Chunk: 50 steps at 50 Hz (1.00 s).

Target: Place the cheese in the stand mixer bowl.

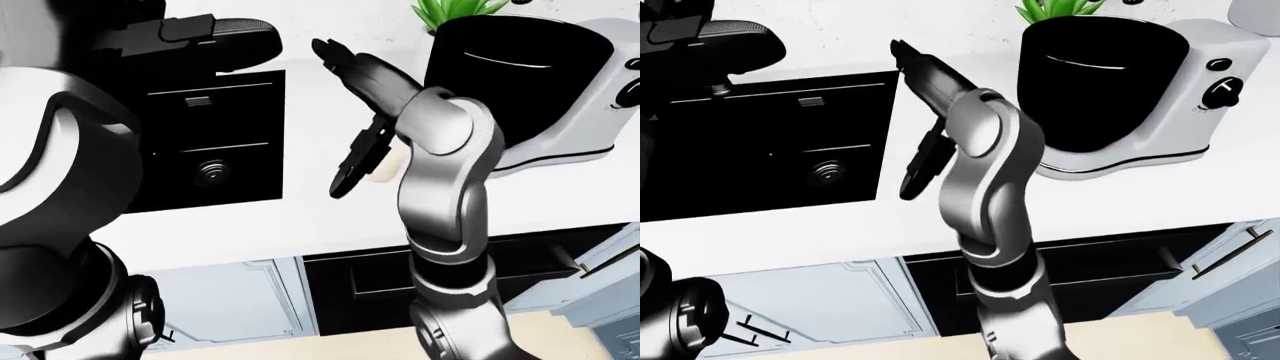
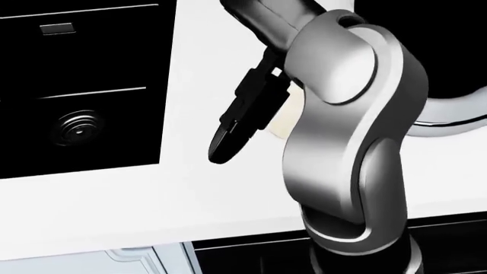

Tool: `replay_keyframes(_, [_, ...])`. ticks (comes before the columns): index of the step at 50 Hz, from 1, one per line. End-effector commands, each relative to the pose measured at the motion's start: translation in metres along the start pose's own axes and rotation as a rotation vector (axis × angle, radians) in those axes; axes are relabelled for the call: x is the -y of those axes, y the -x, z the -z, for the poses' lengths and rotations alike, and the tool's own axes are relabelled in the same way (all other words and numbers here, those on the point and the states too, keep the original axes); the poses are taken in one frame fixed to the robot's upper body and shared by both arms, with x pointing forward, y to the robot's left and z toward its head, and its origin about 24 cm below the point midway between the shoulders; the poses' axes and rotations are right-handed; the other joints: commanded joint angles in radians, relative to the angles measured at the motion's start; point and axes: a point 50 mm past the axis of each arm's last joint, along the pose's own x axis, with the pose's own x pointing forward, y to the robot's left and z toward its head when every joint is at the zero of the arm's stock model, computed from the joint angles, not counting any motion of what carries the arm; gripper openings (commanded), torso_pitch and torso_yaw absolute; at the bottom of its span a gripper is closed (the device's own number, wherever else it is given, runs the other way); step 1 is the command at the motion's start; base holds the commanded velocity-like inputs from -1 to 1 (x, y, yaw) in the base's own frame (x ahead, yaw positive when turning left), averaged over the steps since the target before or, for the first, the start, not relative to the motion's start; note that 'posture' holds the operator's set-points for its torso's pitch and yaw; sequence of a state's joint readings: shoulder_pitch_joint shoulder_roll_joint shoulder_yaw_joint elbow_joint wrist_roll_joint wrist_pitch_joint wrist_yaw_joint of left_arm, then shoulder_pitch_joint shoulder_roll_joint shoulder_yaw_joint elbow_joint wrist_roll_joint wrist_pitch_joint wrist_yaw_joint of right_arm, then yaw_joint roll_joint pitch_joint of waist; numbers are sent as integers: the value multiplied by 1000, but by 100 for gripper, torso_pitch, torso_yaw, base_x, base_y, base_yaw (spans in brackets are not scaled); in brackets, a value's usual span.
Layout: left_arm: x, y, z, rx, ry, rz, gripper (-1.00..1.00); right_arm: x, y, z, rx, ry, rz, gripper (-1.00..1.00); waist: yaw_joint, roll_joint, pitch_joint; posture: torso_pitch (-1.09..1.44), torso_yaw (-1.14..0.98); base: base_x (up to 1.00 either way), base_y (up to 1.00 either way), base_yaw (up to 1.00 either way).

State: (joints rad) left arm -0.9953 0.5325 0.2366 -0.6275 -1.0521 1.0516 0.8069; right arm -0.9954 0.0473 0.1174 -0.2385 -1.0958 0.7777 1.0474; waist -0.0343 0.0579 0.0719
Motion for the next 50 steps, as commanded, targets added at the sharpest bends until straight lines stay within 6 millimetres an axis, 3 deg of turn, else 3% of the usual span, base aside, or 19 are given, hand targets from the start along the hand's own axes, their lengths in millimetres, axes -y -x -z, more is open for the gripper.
replay_keyframes(1, [-1,1,-12,62,16,-9,100,9,6,-8,26,44,61,100,-1,3,-27,0,0,0,0,0])
replay_keyframes(11, [-1,1,-12,63,16,-8,100,12,2,5,-69,166,102,100,-3,3,-29,0,0,0,0,0])
replay_keyframes(26, [-1,0,-10,58,16,-10,100,4,5,3,-80,274,77,100,-7,4,-28,0,0,0,0,0])
replay_keyframes(32, [1,-1,-8,52,9,-8,100,-2,1,14,-111,303,42,100,-6,2,-30,0,0,0,0,0])
replay_keyframes(50, [1,-1,-7,52,5,-8,100,10,6,18,-156,364,54,100,-6,-2,-30,0,0,0,0,0])
